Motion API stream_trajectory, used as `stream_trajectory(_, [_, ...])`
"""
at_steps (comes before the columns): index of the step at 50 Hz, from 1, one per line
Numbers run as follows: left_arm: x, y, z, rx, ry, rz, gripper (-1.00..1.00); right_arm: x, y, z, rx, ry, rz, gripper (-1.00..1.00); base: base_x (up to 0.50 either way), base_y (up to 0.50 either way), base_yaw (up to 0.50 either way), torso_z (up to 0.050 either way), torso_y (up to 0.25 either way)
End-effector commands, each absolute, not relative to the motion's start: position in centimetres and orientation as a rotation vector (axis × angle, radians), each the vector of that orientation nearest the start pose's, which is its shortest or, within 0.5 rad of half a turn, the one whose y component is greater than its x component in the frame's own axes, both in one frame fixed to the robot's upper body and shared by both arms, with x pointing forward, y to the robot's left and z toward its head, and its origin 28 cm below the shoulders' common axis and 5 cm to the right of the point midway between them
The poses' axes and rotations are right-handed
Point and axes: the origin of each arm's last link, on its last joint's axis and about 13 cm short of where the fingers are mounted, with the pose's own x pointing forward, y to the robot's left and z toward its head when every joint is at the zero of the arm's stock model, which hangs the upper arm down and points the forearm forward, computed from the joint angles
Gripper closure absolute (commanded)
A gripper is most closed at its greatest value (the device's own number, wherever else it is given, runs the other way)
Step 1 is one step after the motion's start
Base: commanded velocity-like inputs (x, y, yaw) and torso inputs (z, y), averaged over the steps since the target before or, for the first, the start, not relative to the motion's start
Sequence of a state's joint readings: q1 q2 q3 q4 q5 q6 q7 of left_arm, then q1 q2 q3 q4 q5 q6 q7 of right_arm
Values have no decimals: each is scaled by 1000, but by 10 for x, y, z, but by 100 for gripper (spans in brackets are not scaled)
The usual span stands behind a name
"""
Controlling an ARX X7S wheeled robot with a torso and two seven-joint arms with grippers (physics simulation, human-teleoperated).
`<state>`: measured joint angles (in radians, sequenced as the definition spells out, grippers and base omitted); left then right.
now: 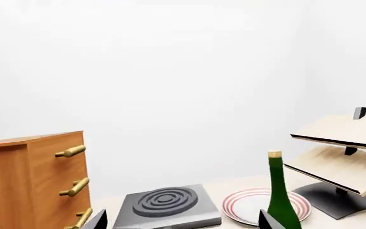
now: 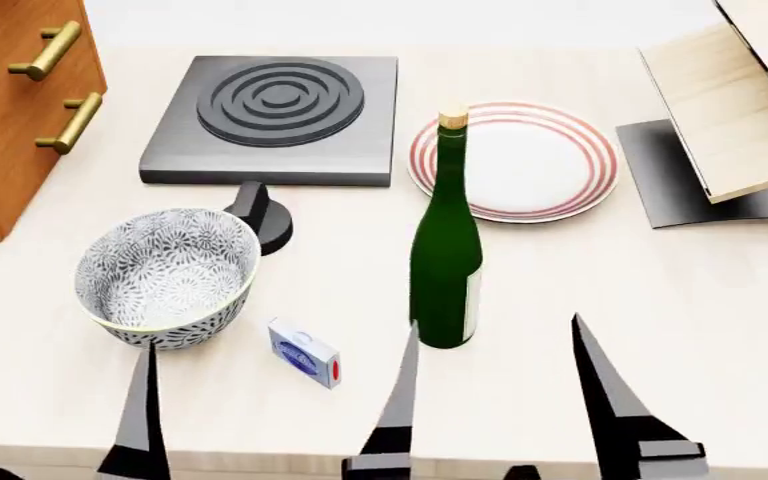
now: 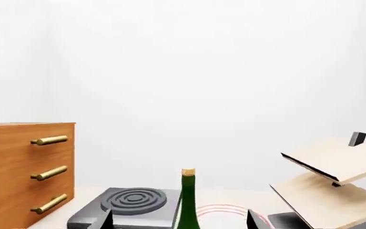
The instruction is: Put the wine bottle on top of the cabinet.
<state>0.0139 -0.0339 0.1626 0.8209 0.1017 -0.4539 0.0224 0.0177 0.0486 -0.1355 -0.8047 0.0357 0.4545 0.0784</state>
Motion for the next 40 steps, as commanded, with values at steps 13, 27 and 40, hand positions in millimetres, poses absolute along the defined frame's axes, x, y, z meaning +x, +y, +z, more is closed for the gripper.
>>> stream_trajectory(13, [152,186,177,97,-468,-124,-100,158,-77,180,23,-482,96,-100,0,0,0,0,0])
stream_trajectory(27, [152,186,177,98,-467,-127,-100,159,-76,178,40,-463,105,-100,89,0,0,0,0])
stream_trajectory(40, [152,186,177,98,-465,-129,-100,158,-75,178,42,-456,116,-100,500,0,0,0,0])
